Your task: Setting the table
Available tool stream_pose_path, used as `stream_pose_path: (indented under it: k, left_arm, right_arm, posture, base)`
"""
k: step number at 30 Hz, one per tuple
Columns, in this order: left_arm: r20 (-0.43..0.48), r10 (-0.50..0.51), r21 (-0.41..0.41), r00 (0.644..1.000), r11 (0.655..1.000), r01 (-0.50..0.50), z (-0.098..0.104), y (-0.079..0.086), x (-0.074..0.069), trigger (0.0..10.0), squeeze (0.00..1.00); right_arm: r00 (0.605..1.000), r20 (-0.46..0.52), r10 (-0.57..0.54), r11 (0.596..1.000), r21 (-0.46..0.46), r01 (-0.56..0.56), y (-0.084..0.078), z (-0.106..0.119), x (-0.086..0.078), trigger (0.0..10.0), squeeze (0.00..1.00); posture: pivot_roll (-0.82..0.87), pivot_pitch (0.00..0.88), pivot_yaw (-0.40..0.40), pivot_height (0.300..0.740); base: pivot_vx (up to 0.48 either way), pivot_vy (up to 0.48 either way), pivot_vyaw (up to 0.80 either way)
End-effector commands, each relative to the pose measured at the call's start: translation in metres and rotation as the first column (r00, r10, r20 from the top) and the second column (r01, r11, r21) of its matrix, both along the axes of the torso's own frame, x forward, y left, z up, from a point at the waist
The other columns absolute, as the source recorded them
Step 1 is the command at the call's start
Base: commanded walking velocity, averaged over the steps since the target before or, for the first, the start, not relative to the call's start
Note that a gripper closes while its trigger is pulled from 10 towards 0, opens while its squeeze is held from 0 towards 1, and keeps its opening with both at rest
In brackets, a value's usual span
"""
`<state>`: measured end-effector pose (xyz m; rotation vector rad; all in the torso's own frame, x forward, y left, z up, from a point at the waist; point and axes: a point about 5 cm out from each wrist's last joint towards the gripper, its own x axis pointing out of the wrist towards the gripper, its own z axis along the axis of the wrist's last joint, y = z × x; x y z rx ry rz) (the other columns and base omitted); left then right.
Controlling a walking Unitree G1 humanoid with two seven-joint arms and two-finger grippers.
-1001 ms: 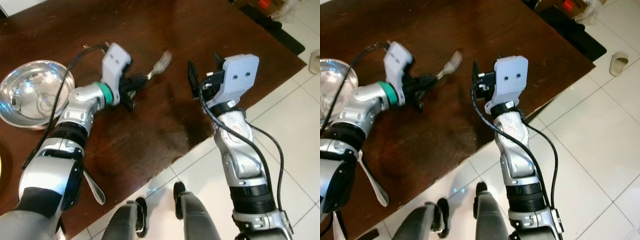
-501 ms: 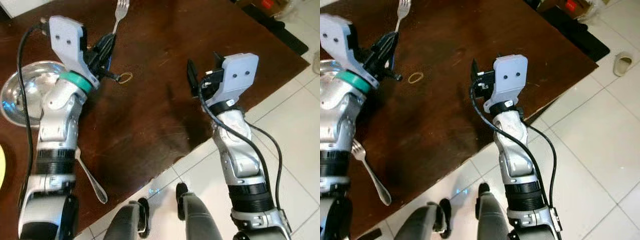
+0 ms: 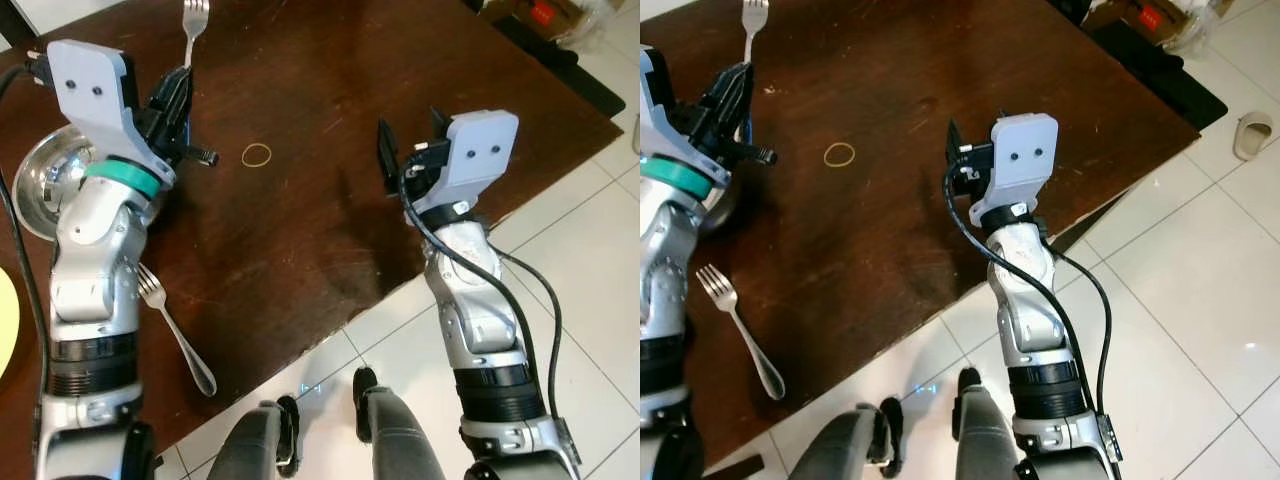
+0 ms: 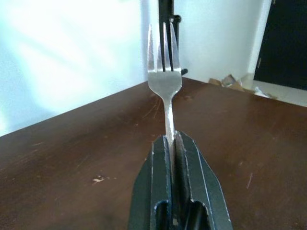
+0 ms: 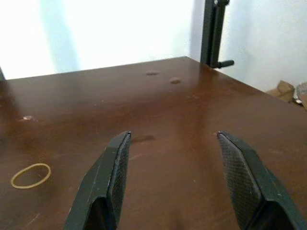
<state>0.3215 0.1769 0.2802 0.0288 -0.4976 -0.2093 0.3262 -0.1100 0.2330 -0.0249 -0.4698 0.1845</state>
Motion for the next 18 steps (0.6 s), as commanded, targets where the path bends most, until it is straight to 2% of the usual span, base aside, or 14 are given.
stream_pose_path:
  k: [1,2,4,6,7,13,14,18]
  left_arm:
    - [-0.006,0.012,0.003,1.0,1.0,-0.012,-0.005,-0.003,-0.003,10.0,0.0]
    - [0.002,0.029,0.027,1.0,0.999,-0.029,-0.006,-0.008,-0.003,10.0,0.0]
    - [0.015,0.038,0.017,0.999,0.999,-0.038,-0.004,-0.009,-0.002,10.0,0.0]
    - [-0.001,0.039,0.012,0.999,0.999,-0.039,-0.006,-0.008,0.003,10.0,0.0]
    - [-0.01,0.078,0.035,0.997,0.996,-0.078,-0.009,-0.004,0.008,10.0,0.0]
    - [-0.032,0.084,0.025,0.996,0.996,-0.083,-0.008,-0.002,0.011,10.0,0.0]
    - [-0.081,0.105,0.041,0.991,0.994,-0.102,-0.024,-0.002,0.012,10.0,0.0]
    - [-0.121,0.121,0.031,0.985,0.993,-0.118,-0.037,-0.003,0.011,10.0,0.0]
  right_arm:
    - [1.0,-0.009,0.009,1.0,0.007,-0.009,0.002,-0.005,0.0,10.0,0.0]
    - [1.0,-0.013,0.011,1.0,0.009,-0.011,0.003,-0.006,0.002,10.0,0.0]
    - [1.0,-0.012,0.015,1.0,0.012,-0.014,0.004,-0.006,0.002,10.0,0.0]
    - [1.0,-0.013,0.016,1.0,0.014,-0.015,0.004,-0.006,0.003,10.0,0.0]
    - [1.0,-0.014,0.016,1.0,0.014,-0.015,0.005,-0.007,0.004,10.0,0.0]
    - [1.0,-0.013,0.001,1.0,0.011,-0.001,0.0,-0.009,0.003,10.0,0.0]
    - [0.999,-0.02,-0.026,0.999,0.019,0.027,-0.006,-0.012,0.003,10.0,0.0]
    - [0.998,-0.028,-0.05,0.998,0.03,0.051,-0.011,-0.015,0.002,10.0,0.0]
  posture:
    - [-0.01,0.212,0.103,0.74]
    - [-0.02,0.206,0.102,0.74]
    - [-0.01,0.2,0.1,0.74]
    - [-0.01,0.194,0.097,0.74]
    - [-0.02,0.189,0.1,0.74]
    - [-0.01,0.171,0.104,0.74]
    - [-0.02,0.174,0.108,0.74]
    - [-0.03,0.171,0.104,0.74]
  base:
    - [0.0,0.0,0.0]
    - [0.0,0.0,0.0]
    - [0.0,0.0,0.0]
    - [0.0,0.0,0.0]
    - [0.0,0.0,0.0]
    - [0.0,0.0,0.0]
    - [0.0,0.0,0.0]
    - [0.0,0.0,0.0]
